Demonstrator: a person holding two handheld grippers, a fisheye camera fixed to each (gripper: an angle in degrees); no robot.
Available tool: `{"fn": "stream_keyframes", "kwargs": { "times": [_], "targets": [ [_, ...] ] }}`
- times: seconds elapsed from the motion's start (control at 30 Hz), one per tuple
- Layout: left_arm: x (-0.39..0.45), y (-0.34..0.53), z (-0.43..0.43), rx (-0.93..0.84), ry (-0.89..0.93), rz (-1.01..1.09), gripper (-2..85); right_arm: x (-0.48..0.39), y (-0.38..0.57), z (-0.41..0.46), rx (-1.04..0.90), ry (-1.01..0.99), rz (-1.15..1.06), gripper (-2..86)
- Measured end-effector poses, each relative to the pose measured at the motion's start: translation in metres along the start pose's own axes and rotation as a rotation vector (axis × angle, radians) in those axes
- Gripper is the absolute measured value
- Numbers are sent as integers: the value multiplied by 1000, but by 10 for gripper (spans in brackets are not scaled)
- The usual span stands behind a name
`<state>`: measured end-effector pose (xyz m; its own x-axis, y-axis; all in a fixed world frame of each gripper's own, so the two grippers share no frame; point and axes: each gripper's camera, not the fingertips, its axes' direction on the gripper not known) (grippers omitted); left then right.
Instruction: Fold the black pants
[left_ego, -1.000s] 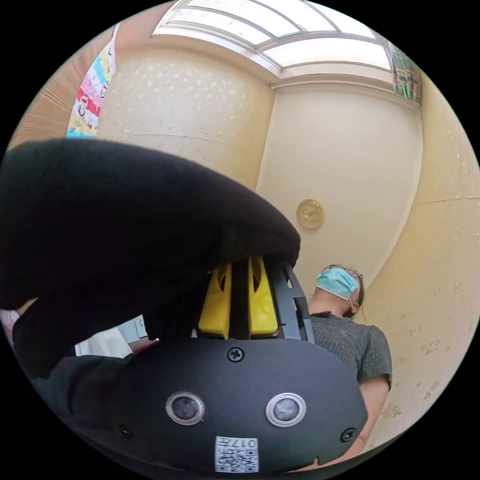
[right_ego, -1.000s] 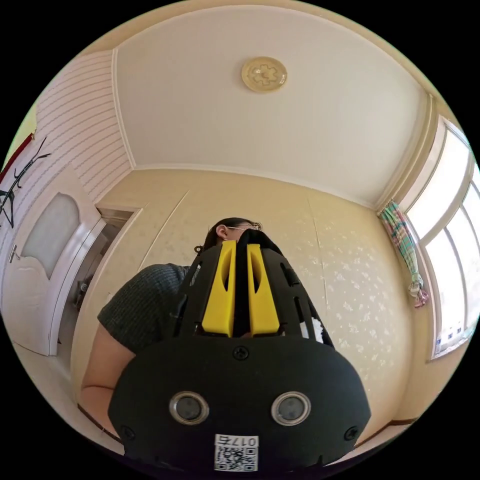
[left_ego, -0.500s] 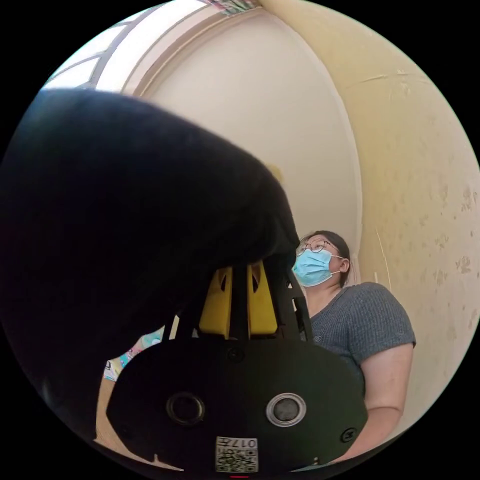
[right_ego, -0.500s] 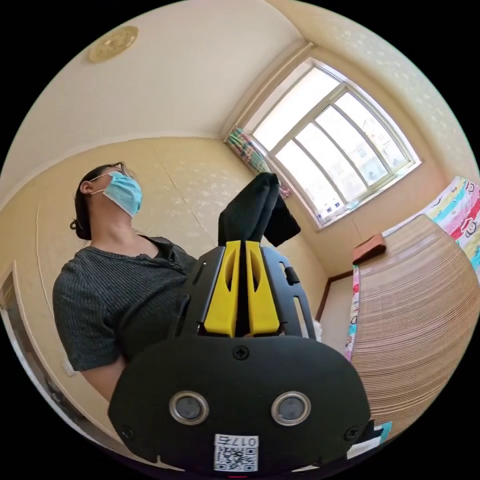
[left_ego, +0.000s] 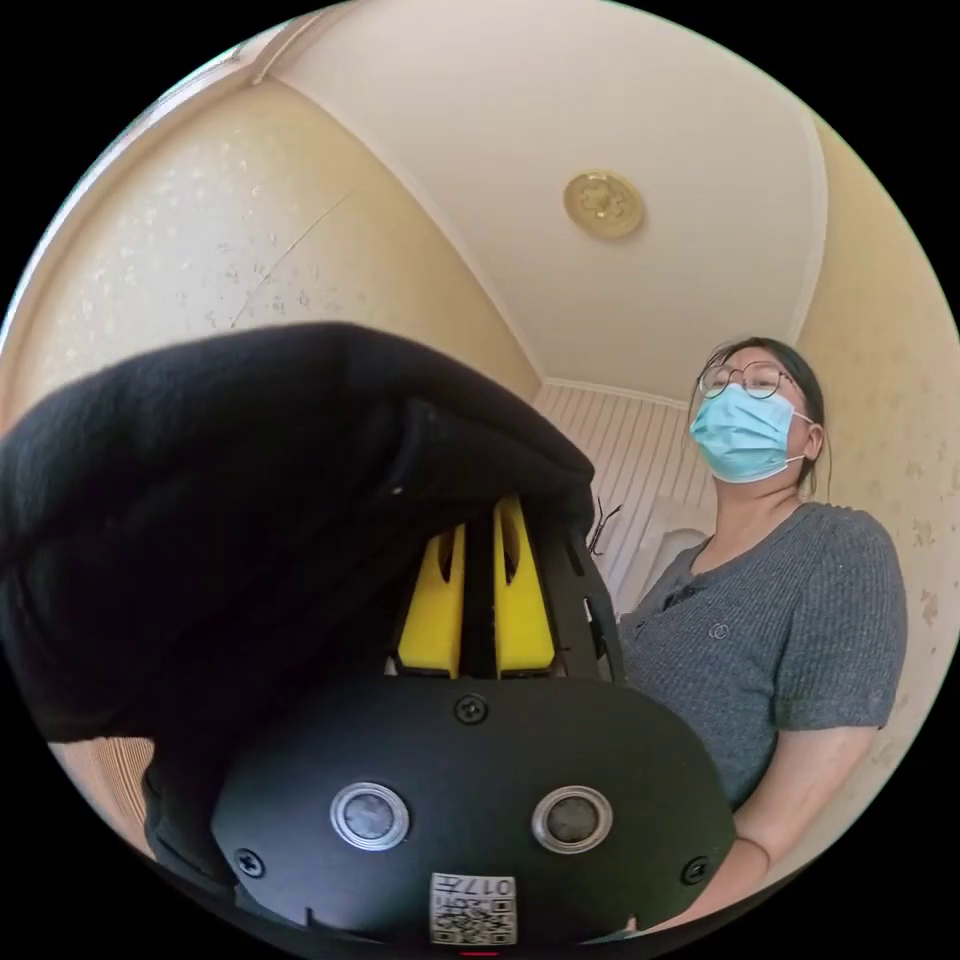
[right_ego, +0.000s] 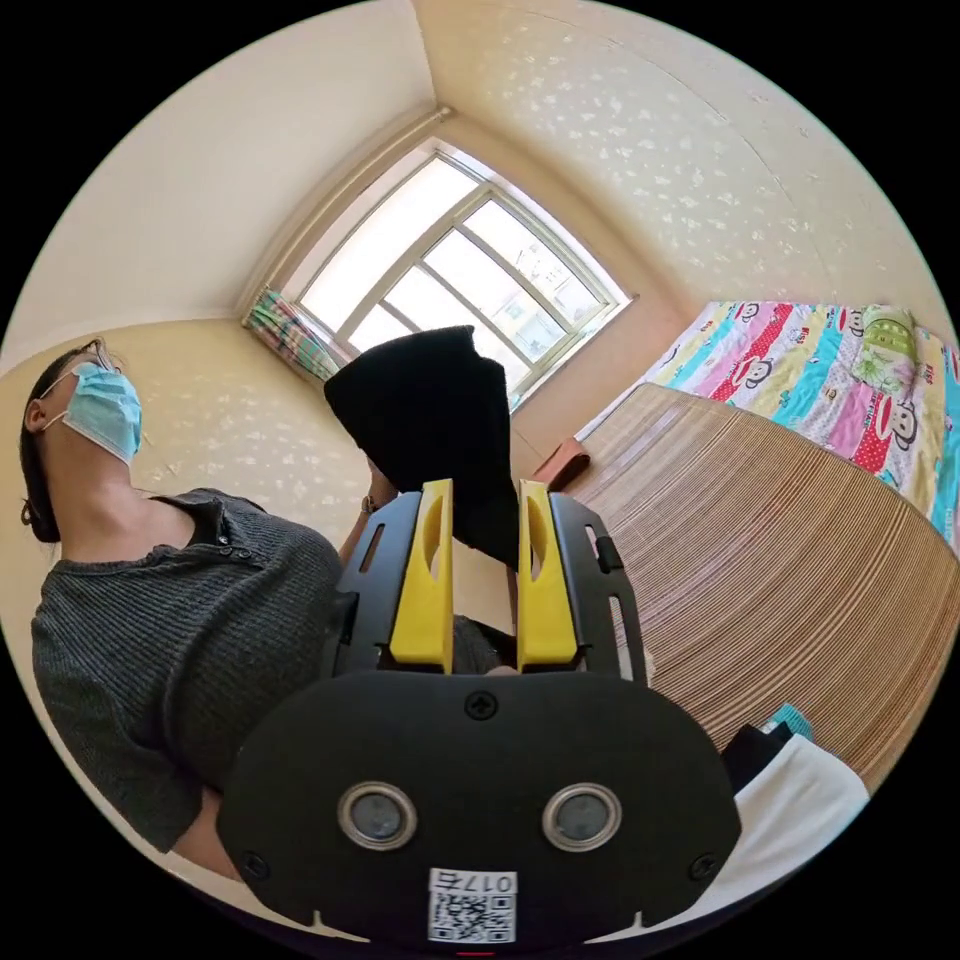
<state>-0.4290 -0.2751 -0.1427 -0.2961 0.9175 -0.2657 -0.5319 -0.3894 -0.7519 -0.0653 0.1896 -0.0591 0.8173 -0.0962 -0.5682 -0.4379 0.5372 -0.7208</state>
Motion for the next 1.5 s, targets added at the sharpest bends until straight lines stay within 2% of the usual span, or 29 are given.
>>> {"fn": "stream_keyframes", "kwargs": {
  "times": [0.1,0.17,0.23,0.3,0.33,0.4,0.5,0.6,0.8,1.0,1.03,1.1,1.13,1.17,1.27,1.3,1.4,1.5],
  "targets": [
    [-4,-1,17,-110,58,4,44,-3,-38,35,15,89,-3,146],
    [1,-1,13,-139,142,37,44,18,-58,53,25,129,88,165],
    [3,-1,3,-139,217,52,44,50,-72,69,41,31,188,177],
    [7,-1,-6,-151,271,65,43,96,-83,109,-33,-393,273,187],
    [9,0,-11,-168,289,72,43,107,-84,125,-67,-508,303,188],
    [11,2,-15,-187,299,74,44,134,-81,190,-114,-898,396,192],
    [5,7,-20,-170,352,34,44,141,-73,253,-107,-1149,491,191],
    [-3,8,-14,-185,479,-14,43,131,-75,269,-41,-1224,445,166],
    [-17,-6,16,-272,580,-115,41,107,-80,189,337,-1076,194,49],
    [-14,-29,71,-502,481,-139,50,36,-74,100,555,-875,-119,21],
    [-20,-32,83,-541,437,-175,56,26,-73,90,564,-838,-147,19],
    [-35,-33,98,-589,376,-273,68,-18,-72,51,565,-636,-237,17],
    [-51,-31,105,-603,338,-383,79,-30,-72,41,557,-580,-260,16],
    [-67,-29,108,-598,290,-484,90,-55,-73,22,541,-467,-310,15],
    [-83,-33,100,-509,95,-592,113,-126,-70,-17,497,-128,-432,15],
    [-81,-37,100,-487,56,-590,116,-154,-67,-23,459,7,-494,16],
    [-55,-67,126,-457,-78,-464,75,-207,-55,-18,408,220,-600,17],
    [-32,-95,167,-450,-129,-369,47,-217,-40,-17,471,203,-584,19]
  ]
}}
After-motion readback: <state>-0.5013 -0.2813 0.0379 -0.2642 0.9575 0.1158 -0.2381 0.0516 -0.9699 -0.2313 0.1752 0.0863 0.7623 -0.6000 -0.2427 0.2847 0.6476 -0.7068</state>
